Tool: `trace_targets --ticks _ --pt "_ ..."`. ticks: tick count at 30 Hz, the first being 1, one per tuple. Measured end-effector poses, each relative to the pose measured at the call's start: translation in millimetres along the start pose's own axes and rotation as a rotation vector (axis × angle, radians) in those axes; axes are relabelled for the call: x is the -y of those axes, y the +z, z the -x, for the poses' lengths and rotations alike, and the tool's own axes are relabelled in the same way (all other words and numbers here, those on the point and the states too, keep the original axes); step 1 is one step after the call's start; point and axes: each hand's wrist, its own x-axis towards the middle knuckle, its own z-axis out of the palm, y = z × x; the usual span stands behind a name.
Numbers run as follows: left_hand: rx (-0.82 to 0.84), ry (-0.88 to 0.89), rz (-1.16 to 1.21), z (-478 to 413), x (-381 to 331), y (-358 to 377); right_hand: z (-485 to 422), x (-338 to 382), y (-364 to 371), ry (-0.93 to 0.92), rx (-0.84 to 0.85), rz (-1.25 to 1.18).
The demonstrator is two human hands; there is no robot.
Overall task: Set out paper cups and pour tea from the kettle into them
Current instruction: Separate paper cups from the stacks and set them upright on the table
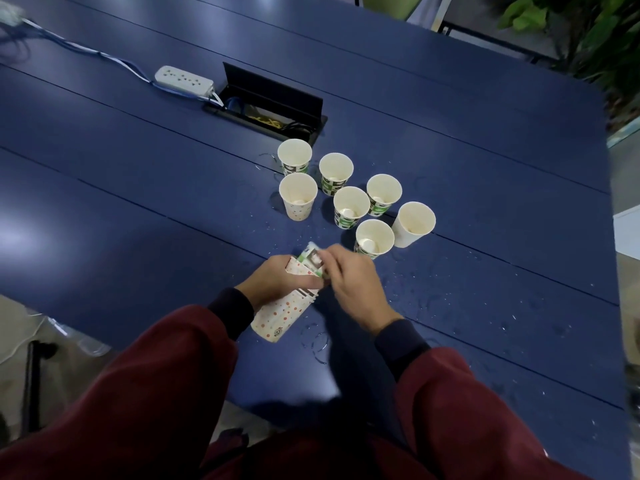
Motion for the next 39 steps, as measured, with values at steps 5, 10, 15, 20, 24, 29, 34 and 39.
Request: trace_targets --ticks 5,10,15,20,24,29,34,39 --pt "-0.049 -0.025 0.05 5 18 -14 -22 0 -11 -0.109 -0.152 0.173" --pt "-0.021 -0.011 0.096 12 25 -19 -27 -5 2 -0.06 -0.006 0.297" --pt "0.002 0.017 0.179 21 22 -22 -9 8 11 -0.093 -0.15 0.208" --pt "-0.063 -0.095 0.392 18 17 -19 -5 25 32 -0.142 0.047 0.094" --pt "0.064 -0.111 0.521 16 23 -31 -12 28 43 -0.06 0.003 -0.017" --pt "0.106 -0.05 0.379 17 30 -56 -31 33 50 0.03 -0.001 -0.122" --pt "0.051 -0.068 0.305 16 45 -92 -56 57 57 0.033 -0.046 -0.122" --pt "0.032 -0.035 0.331 13 30 -130 -88 86 65 0.004 -0.122 -0.077"
